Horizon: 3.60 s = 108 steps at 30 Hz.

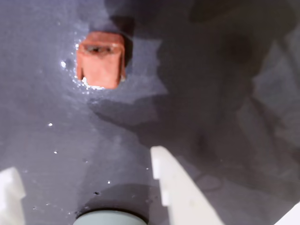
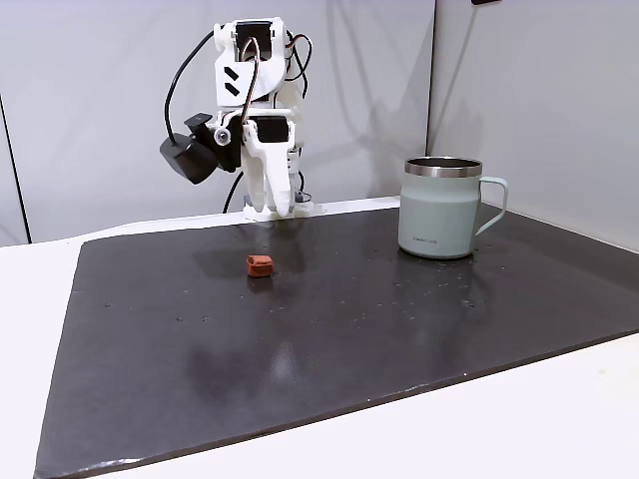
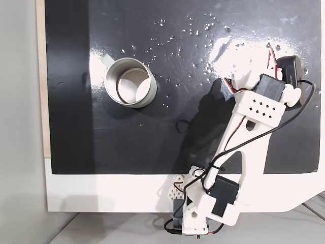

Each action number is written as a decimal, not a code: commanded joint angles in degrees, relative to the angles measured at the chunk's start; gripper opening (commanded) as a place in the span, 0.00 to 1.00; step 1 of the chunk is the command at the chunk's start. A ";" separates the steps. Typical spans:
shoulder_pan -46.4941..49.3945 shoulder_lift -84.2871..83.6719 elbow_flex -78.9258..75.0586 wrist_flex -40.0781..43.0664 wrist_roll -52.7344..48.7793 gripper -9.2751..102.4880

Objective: Grasp a cube and put it in the cup.

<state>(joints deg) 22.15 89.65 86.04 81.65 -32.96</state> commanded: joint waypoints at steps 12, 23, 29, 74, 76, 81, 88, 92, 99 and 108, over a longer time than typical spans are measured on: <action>3.25 -9.40 -7.65 -1.32 -2.55 0.34; 3.08 -16.70 -13.10 -1.58 -2.99 0.33; 2.99 -19.16 -13.71 -2.46 -3.43 0.32; 0.00 -10.72 -15.12 2.02 -0.35 0.12; -0.70 -7.73 -15.12 2.81 0.62 0.12; -2.72 -0.97 -17.31 6.24 2.37 0.12; -4.66 2.72 -29.36 14.41 4.66 0.12; -5.63 2.99 -35.95 18.28 4.75 0.12; -7.38 2.81 -37.79 19.42 5.63 0.13; -19.86 0.62 -43.24 20.92 13.45 0.12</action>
<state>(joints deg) 6.33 89.03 46.85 102.22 -22.06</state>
